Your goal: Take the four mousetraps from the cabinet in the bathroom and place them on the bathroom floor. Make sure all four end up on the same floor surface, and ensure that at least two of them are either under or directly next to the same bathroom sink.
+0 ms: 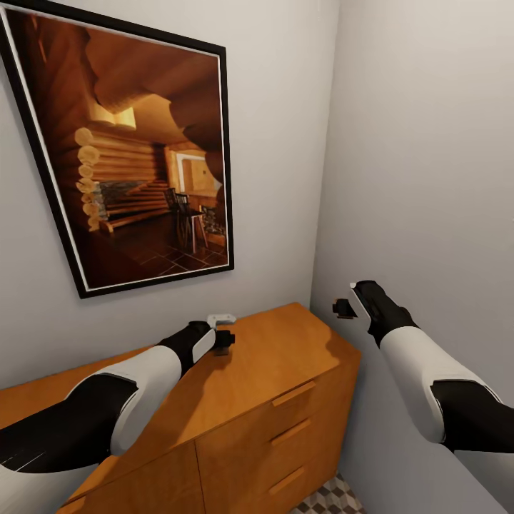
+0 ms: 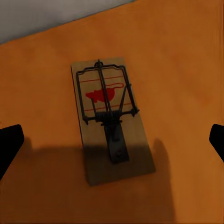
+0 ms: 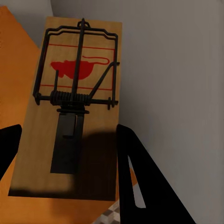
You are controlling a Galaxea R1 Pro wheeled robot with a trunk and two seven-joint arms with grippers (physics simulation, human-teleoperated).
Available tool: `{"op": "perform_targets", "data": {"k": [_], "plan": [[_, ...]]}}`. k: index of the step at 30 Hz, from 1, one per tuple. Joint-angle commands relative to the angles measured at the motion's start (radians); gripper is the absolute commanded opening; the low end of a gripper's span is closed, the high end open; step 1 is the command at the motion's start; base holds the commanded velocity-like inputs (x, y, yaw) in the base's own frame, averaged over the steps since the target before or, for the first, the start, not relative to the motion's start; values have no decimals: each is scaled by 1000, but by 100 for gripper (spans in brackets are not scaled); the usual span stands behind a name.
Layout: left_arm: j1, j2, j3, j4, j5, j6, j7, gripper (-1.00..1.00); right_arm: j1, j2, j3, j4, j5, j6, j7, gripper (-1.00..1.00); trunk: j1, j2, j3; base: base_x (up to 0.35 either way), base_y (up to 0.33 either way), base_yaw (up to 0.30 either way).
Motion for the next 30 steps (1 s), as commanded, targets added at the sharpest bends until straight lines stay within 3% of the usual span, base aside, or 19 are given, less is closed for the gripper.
{"op": "perform_targets", "data": {"k": [1,30], "plan": [[0,0,-8,-1,11,-1,5,100,-1,0,2,-1,-9,4,-9,-100,0,-1,-1,0,0,0],[0,0,-11,17,9,-43,-42,100,-1,0,2,0,-11,4,-9,-100,0,-1,-1,0,0,0]]}}
